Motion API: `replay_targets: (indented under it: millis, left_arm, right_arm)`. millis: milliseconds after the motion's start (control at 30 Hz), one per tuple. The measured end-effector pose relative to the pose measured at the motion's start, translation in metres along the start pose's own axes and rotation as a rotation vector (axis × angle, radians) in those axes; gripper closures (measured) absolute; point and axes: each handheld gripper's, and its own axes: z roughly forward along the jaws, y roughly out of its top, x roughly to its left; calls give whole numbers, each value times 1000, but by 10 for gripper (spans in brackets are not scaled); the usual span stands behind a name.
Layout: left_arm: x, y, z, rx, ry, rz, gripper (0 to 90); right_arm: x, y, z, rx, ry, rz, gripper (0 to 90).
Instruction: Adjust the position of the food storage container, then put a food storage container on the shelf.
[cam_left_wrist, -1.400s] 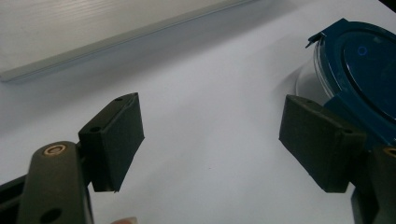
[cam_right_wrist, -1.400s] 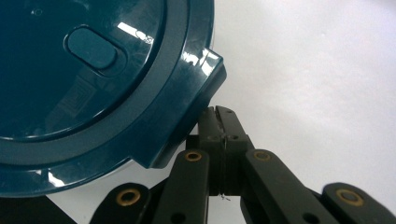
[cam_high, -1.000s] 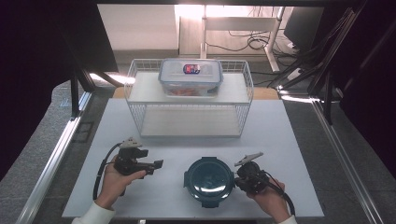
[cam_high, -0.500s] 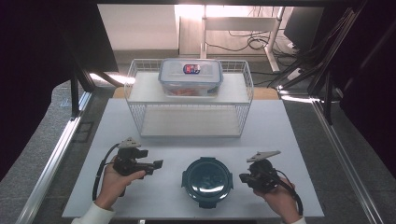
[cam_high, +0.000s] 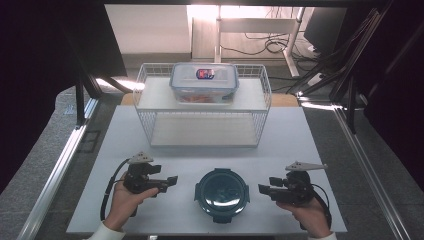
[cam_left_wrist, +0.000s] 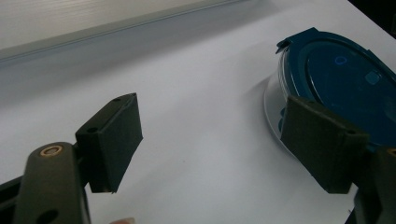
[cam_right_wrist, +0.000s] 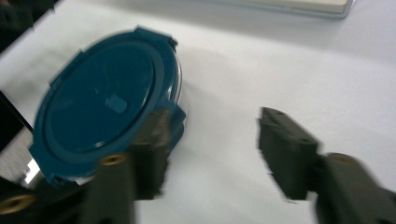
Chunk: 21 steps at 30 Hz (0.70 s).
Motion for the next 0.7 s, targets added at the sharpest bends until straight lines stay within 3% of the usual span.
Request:
replay_targets:
  millis: [233,400,567,700]
  left_arm:
    - [-7,-1,0,2,-20,-58,169]
    - [-16,-4,7,29,-35,-89,135]
    - [-22,-6,14,51,-74,-134,113]
    - [-24,-7,22,82,-88,-152,126]
  right_arm:
    - [-5,-3,2,-34,51,55,241]
    - [0,-5,13,-11,93,70,213]
    - [6,-7,24,19,102,70,204]
    - [4,-9,30,28,117,101,202]
